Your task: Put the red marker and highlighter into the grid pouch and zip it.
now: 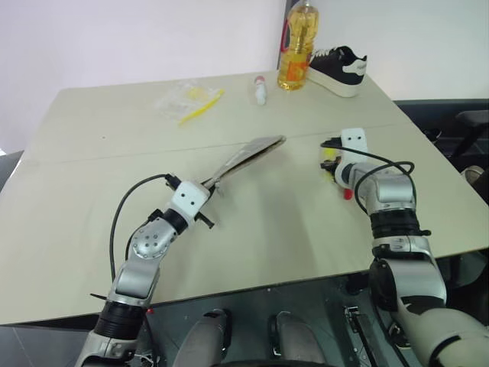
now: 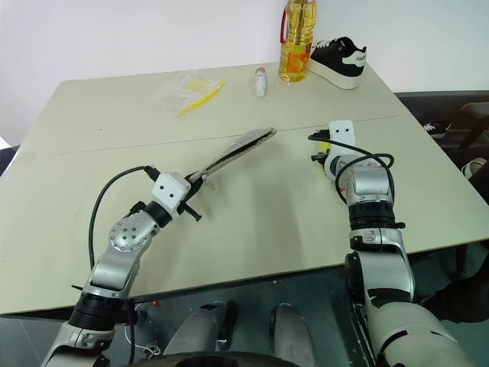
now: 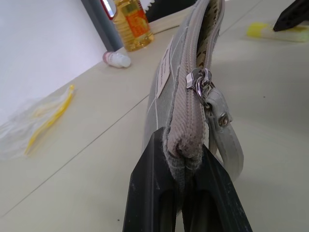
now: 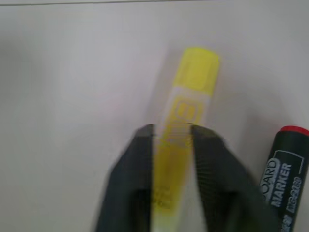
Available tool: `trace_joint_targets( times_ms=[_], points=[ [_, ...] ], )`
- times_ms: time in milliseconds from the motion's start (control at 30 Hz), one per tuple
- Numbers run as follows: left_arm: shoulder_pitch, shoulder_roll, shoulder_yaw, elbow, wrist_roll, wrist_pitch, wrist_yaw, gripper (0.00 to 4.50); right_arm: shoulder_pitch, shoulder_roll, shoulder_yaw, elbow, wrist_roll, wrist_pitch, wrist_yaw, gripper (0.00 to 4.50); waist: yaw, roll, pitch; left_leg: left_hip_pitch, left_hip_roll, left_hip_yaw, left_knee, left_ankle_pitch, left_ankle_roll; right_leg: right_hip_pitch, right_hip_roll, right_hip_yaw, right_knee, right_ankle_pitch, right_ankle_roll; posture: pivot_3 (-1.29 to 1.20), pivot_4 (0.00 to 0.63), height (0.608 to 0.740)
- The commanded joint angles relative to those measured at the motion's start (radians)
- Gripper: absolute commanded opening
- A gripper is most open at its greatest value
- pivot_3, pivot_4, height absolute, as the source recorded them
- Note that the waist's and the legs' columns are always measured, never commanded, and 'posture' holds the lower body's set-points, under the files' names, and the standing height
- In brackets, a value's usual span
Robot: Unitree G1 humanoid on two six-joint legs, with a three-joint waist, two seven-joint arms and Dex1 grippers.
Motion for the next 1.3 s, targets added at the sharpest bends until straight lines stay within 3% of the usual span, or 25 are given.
trace_joint_targets(
  times_ms=[33, 67, 367, 467, 567, 600, 700, 833, 933, 1067, 1300],
  points=[
    [-0.017, -0.002, 0.006, -0.014, -0.013, -0.020, -0.001, 0.00, -0.018, -0.011, 0.016, -0.052, -0.014, -0.002, -0.004, 3.00, -0.002, 0.000, 0.000, 0.000, 0.000, 0.000, 0.000, 0.000, 0.000, 0.000, 0.000, 0.000, 0.000, 0.000, 0.000, 0.00, 0.150, 0.740],
    [-0.018, -0.004, 0.005, -0.012, -0.013, -0.021, 0.000, 0.00, -0.021, -0.008, 0.021, -0.037, -0.019, -0.002, -0.009, 3.49, -0.003, 0.000, 0.000, 0.000, 0.000, 0.000, 0.000, 0.000, 0.000, 0.000, 0.000, 0.000, 0.000, 0.000, 0.000, 0.00, 0.150, 0.740],
    [-0.016, -0.010, 0.009, -0.019, -0.013, -0.023, 0.004, 0.00, -0.054, 0.020, -0.012, 0.096, 0.002, -0.003, -0.037, 3.49, -0.003, 0.000, 0.000, 0.000, 0.000, 0.000, 0.000, 0.000, 0.000, 0.000, 0.000, 0.000, 0.000, 0.000, 0.000, 0.00, 0.150, 0.740],
    [-0.012, -0.007, 0.014, -0.024, -0.013, -0.023, 0.005, 0.00, -0.062, 0.019, -0.021, 0.097, 0.010, -0.003, -0.038, 2.55, -0.003, 0.000, 0.000, 0.000, 0.000, 0.000, 0.000, 0.000, 0.000, 0.000, 0.000, 0.000, 0.000, 0.000, 0.000, 0.00, 0.150, 0.740],
    [-0.011, -0.006, 0.016, -0.025, -0.014, -0.023, 0.005, 0.00, -0.063, 0.015, -0.025, 0.073, 0.017, 0.008, -0.034, 1.00, -0.002, 0.000, 0.000, 0.000, 0.000, 0.000, 0.000, 0.000, 0.000, 0.000, 0.000, 0.000, 0.000, 0.000, 0.000, 0.00, 0.150, 0.740],
    [-0.011, -0.005, 0.018, -0.024, -0.016, -0.023, 0.004, 0.00, -0.063, 0.011, -0.023, 0.054, 0.018, 0.013, -0.029, 0.86, -0.002, 0.000, 0.000, 0.000, 0.000, 0.000, 0.000, 0.000, 0.000, 0.000, 0.000, 0.000, 0.000, 0.000, 0.000, 0.00, 0.150, 0.740],
    [-0.017, 0.002, 0.032, -0.019, -0.025, -0.021, 0.003, 0.00, -0.047, -0.041, 0.024, -0.072, 0.013, 0.020, 0.047, 0.88, -0.002, 0.001, 0.000, 0.000, 0.000, 0.000, 0.000, 0.000, 0.000, 0.000, 0.000, 0.000, 0.000, 0.000, 0.000, 0.00, 0.150, 0.740],
    [-0.027, 0.021, 0.054, -0.010, -0.042, -0.023, -0.002, 0.00, 0.074, -0.258, 0.179, -0.403, 0.013, -0.044, 0.351, 0.88, 0.005, 0.001, 0.001, -0.002, 0.000, 0.000, 0.000, 0.000, 0.000, -0.002, 0.000, 0.000, 0.000, 0.000, 0.000, 0.00, 0.150, 0.740],
    [-0.032, 0.032, 0.060, 0.001, -0.049, -0.030, -0.009, 0.00, 0.153, -0.367, 0.182, -0.585, 0.090, -0.041, 0.506, 0.88, 0.001, 0.001, 0.001, -0.002, 0.000, 0.000, 0.000, -0.001, 0.002, -0.001, 0.000, -0.001, -0.002, -0.001, 0.001, 0.00, 0.150, 0.740],
    [-0.041, 0.037, 0.060, 0.009, -0.056, -0.032, -0.013, 0.00, 0.195, -0.400, 0.159, -0.710, 0.173, -0.001, 0.592, 0.88, -0.009, 0.001, 0.001, -0.001, 0.001, 0.000, 0.000, -0.002, 0.002, 0.000, -0.001, -0.001, -0.002, -0.001, 0.001, 0.00, 0.150, 0.740],
    [-0.044, 0.032, 0.043, 0.006, -0.054, -0.040, -0.032, 0.00, 0.164, -0.325, 0.198, -0.744, 0.194, 0.066, 0.548, 0.88, 0.003, 0.000, 0.001, -0.002, 0.001, 0.000, 0.004, -0.002, 0.002, 0.001, -0.001, -0.001, -0.002, -0.002, -0.001, 0.00, 0.150, 0.740]
  ],
)
